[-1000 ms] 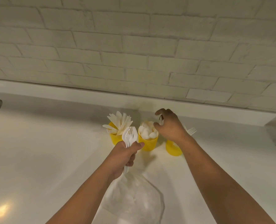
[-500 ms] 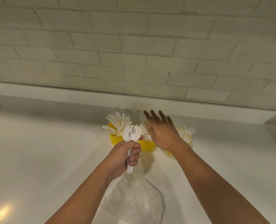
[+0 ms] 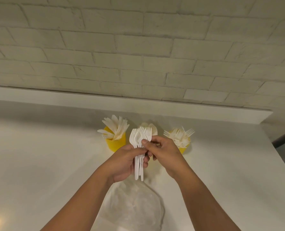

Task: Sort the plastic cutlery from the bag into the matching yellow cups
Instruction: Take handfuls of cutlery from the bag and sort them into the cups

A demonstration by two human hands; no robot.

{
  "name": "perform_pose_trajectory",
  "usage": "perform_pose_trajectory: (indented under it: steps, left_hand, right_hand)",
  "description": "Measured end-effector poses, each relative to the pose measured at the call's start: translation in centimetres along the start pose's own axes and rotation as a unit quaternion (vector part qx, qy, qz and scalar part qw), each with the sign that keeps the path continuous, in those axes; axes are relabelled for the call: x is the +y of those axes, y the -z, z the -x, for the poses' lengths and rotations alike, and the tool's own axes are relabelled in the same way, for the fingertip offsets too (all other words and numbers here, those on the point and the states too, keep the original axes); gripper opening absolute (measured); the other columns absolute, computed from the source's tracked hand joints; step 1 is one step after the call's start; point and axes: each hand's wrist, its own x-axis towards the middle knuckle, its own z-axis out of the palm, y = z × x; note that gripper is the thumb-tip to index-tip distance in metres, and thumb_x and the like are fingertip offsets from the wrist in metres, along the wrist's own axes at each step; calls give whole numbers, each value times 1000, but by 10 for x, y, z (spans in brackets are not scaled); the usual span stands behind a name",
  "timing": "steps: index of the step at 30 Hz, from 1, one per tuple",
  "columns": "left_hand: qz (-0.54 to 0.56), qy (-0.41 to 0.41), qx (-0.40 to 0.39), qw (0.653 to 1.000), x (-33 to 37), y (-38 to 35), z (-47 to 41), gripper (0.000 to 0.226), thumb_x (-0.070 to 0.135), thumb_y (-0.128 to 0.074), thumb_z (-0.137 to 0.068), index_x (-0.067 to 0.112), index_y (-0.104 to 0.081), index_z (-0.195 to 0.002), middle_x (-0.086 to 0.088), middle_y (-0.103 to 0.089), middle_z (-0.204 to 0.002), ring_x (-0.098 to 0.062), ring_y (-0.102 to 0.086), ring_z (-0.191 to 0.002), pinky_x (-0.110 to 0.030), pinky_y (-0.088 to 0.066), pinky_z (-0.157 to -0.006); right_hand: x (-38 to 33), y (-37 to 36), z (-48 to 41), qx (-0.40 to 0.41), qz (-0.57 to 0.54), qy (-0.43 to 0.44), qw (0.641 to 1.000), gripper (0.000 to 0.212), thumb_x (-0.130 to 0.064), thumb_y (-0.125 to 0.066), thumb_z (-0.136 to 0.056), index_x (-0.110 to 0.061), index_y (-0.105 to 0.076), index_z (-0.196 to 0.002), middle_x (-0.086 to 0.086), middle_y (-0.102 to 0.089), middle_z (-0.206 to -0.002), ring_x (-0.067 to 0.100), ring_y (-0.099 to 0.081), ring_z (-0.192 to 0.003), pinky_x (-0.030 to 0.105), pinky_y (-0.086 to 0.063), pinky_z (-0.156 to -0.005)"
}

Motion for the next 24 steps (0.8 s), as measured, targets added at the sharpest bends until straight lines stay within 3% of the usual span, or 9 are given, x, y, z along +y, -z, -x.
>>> perform_pose_trajectory:
  steps: [2,5,9,14,18,21,24]
  left_hand:
    - [-20,18,-9,1000,-3,-2,-2,45,22,-65,-91,-9,-64,-123,-10,-61,-81,-19,-57,-71,-33,-51,-75]
    - [-43,23,-23,999,-5,-6,-5,35,24,-64,-93,6,-74,-121,-7,-62,-81,-16,-59,-74,-31,-53,-78]
    - [-25,21,-57,998,-6,-11,-5,19,23,-61,-101,9,-73,-108,-9,-67,-95,-18,-62,-79,-31,-57,-78]
    - [-38,24,-76,996,-7,-12,-5,17,20,-56,-106,9,-69,-104,-13,-63,-91,-19,-55,-67,-31,-48,-63]
    - [-18,29,-93,995,-10,-12,-6,16,19,-59,-100,11,-73,-101,-15,-63,-87,-19,-51,-63,-30,-41,-59]
    - [-13,15,-52,998,-13,-12,-7,24,19,-57,-104,3,-72,-112,-22,-72,-100,-27,-61,-73,-35,-50,-68]
    - [-81,7,-5,997,-15,-11,-9,31,24,-50,-108,3,-68,-121,-19,-76,-105,-27,-65,-75,-34,-53,-70]
  right_hand:
    - [0,4,7,-3,-15,-16,1000,19,-26,-75,-93,-8,-74,-95,2,-63,-62,13,-61,-58,20,-46,-57]
    - [0,9,15,2,-24,-17,1000,18,-18,-73,-94,0,-71,-92,3,-66,-60,11,-61,-53,16,-46,-54]
    - [8,15,13,66,-50,-35,996,24,-17,-66,-97,3,-70,-84,7,-58,-58,17,-55,-56,35,-46,-67]
    - [11,17,15,15,-47,-41,998,22,-28,-70,-92,-6,-74,-95,16,-65,-70,21,-58,-60,42,-44,-72]
    - [10,16,13,1,-70,-50,996,26,-22,-69,-93,3,-71,-97,31,-61,-74,21,-55,-53,41,-46,-69]
    - [9,15,15,33,-93,-47,994,23,-13,-62,-99,9,-67,-98,18,-55,-70,17,-44,-51,34,-43,-62]
    - [11,20,15,73,-70,-56,993,19,-14,-59,-101,1,-70,-97,3,-65,-71,12,-50,-57,33,-43,-65]
